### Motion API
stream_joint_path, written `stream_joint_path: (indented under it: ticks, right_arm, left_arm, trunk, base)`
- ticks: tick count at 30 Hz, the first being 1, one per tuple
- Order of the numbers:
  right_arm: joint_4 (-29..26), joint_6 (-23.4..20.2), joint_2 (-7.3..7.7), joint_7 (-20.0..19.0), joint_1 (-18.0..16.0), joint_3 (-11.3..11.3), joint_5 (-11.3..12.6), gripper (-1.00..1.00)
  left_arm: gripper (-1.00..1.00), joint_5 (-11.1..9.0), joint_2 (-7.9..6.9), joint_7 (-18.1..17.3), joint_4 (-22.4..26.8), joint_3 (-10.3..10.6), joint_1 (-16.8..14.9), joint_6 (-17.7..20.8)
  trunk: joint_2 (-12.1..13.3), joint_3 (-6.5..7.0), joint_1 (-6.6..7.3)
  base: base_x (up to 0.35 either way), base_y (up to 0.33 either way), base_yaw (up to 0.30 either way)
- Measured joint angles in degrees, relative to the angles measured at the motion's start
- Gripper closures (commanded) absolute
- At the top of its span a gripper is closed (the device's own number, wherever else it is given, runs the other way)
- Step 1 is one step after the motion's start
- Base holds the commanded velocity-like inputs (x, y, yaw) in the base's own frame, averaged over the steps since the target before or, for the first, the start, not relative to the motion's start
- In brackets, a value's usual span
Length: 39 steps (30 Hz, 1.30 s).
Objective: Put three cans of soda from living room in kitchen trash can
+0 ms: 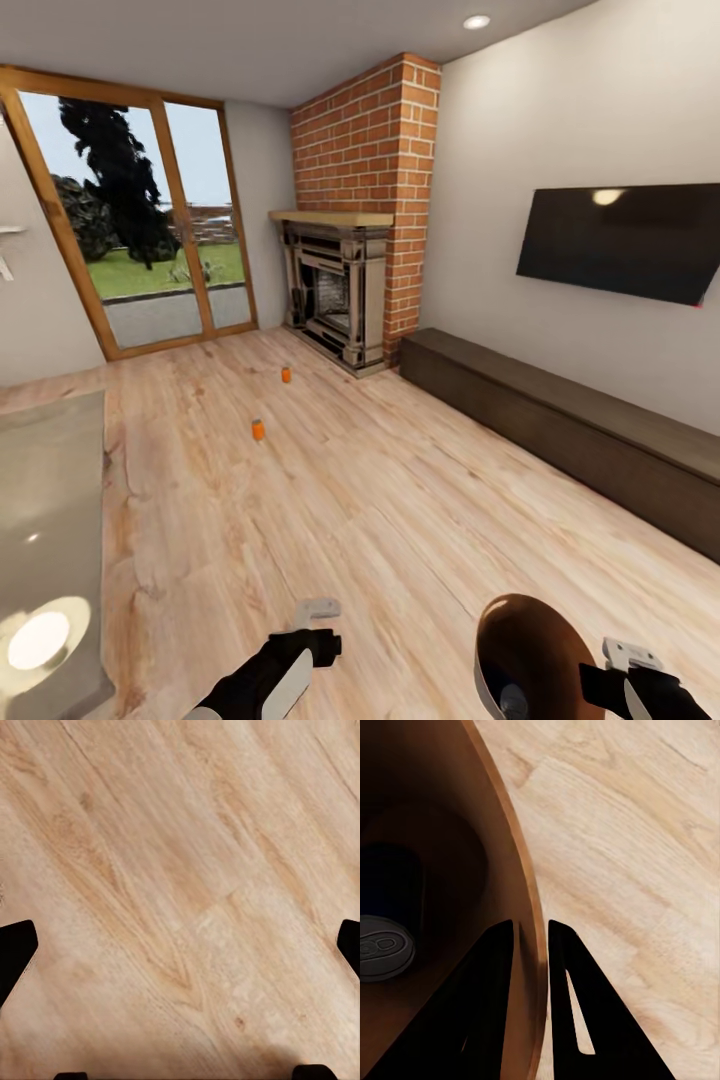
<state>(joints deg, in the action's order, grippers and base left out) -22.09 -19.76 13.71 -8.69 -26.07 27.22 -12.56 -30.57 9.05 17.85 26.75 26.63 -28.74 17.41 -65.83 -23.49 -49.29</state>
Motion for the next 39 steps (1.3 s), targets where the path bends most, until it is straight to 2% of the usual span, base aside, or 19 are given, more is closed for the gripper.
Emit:
stream_joint_path:
  ticks: [18,26,39]
  right_arm:
    - [0.0,0.0,0.0,0.0,0.0,0.1,0.1,1.0]
    - [-0.1,0.0,0.01,-0.1,0.0,0.1,-0.1,1.0]
    - [-0.1,0.0,0.0,-0.3,0.0,0.1,0.0,1.0]
  left_arm:
    - [-1.0,0.1,0.0,0.0,0.0,0.0,0.0,-0.1]
    - [-1.0,0.1,0.0,0.0,0.0,0.0,0.0,-0.3]
    - [-1.0,0.1,0.0,0.0,0.0,0.0,0.0,-0.4]
  trunk:
    - [0.0,-0.76,0.0]
    - [0.0,-0.89,0.0]
    - [0.0,-1.32,0.0]
  base:
    - [0.343,-0.001,0.204]
    - [0.343,-0.001,0.092]
    - [0.336,-0.101,0.221]
